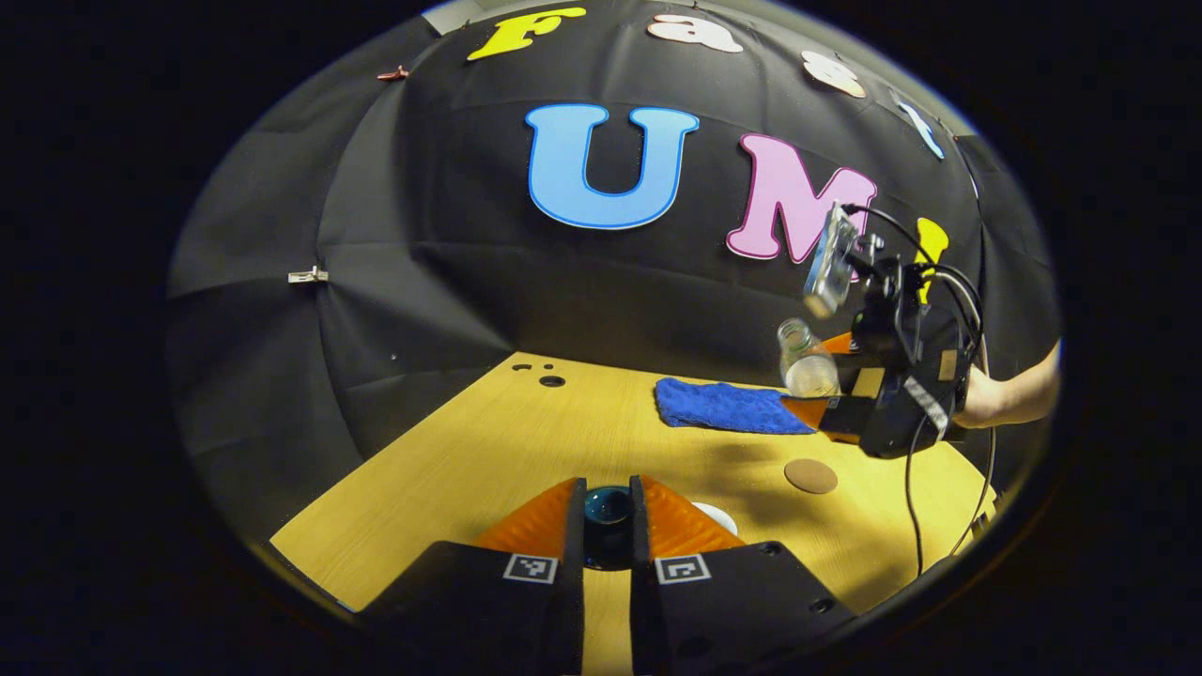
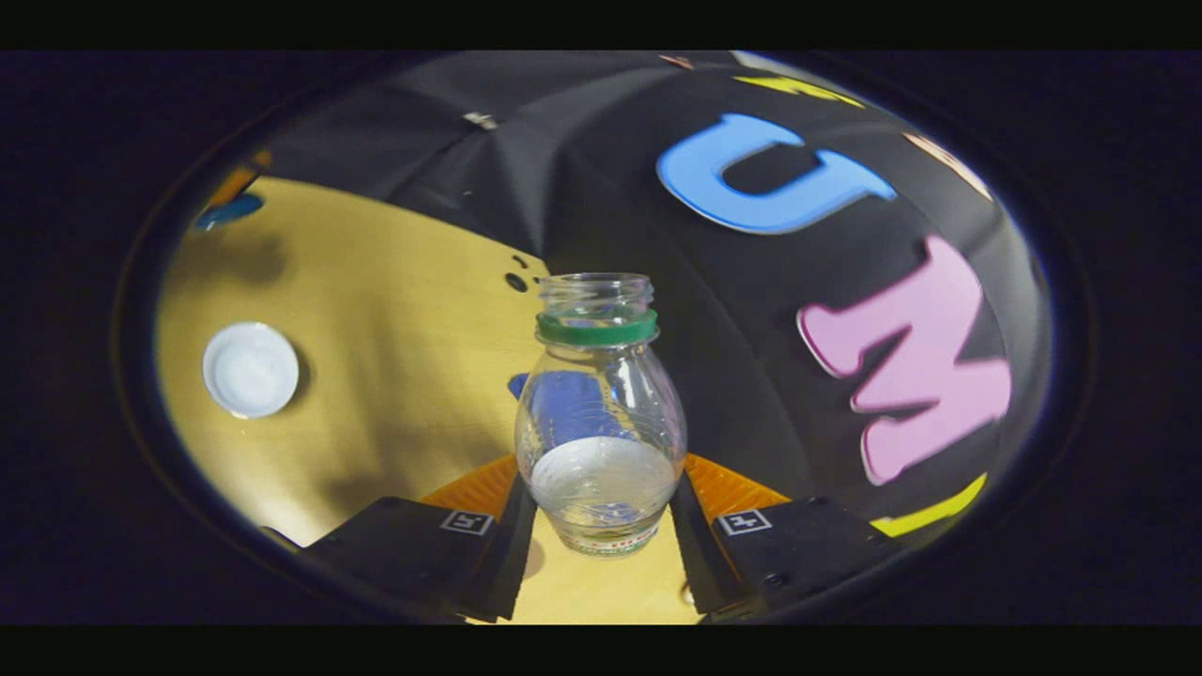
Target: Open the teacup lid with one hand, grasp the water bottle and pour water into the teacup with the other hand; after pouring, place the water bottle on the coaster and then close the teacup lid.
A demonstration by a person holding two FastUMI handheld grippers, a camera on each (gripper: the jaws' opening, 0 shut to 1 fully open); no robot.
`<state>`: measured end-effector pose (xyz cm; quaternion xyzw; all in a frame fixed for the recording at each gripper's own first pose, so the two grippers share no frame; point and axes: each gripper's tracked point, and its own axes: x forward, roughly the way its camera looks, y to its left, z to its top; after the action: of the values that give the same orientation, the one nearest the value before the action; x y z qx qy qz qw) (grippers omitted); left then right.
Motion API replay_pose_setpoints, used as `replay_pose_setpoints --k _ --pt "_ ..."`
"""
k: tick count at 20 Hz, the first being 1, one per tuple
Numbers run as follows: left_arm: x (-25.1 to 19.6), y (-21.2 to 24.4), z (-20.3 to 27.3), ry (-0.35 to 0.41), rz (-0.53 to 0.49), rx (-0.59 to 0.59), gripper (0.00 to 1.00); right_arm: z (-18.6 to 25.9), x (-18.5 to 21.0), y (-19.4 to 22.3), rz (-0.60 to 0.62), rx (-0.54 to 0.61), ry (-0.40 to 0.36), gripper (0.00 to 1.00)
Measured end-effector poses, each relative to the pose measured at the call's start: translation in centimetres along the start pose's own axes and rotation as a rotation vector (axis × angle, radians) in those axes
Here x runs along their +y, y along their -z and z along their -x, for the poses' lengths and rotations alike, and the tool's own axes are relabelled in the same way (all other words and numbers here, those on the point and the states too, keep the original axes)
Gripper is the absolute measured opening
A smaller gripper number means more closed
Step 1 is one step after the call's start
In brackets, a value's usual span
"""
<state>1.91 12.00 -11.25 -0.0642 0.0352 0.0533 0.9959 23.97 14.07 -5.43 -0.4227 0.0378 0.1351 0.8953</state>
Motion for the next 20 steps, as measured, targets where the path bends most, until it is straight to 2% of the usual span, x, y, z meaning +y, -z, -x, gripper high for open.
replay_pose_setpoints --k 5,7,9,10,11,14,19,20 --pt "-0.7 -1.0 -1.1 0.015 0.016 -0.018 0.24 0.2 -2.0 4.7 -0.460 0.102 -0.023 0.71" --pt "-0.9 -1.1 -1.3 0.012 0.034 -0.024 0.24 -0.1 -2.1 6.3 -0.649 0.092 -0.020 0.71" --pt "-0.9 -0.8 -1.6 0.007 0.040 -0.022 0.24 0.3 -2.4 7.1 -0.767 0.057 0.003 0.71" --pt "-0.9 -0.6 -1.9 0.003 0.039 -0.018 0.27 -0.4 -2.4 7.7 -0.797 0.044 0.014 0.71" --pt "-0.8 -0.4 -2.1 -0.004 0.034 -0.016 0.24 -0.8 -2.3 8.0 -0.820 0.021 0.024 0.71" --pt "-1.1 0.3 -2.7 -0.015 0.026 -0.008 0.24 -0.4 -1.7 8.4 -0.876 -0.033 0.024 0.71" --pt "-2.4 0.8 -3.0 -0.008 0.008 -0.005 0.24 -2.1 0.1 9.4 -0.864 -0.031 0.021 0.71" --pt "-2.7 0.8 -2.9 -0.002 0.007 -0.005 0.20 -2.1 0.4 9.5 -0.860 -0.028 0.019 0.71"
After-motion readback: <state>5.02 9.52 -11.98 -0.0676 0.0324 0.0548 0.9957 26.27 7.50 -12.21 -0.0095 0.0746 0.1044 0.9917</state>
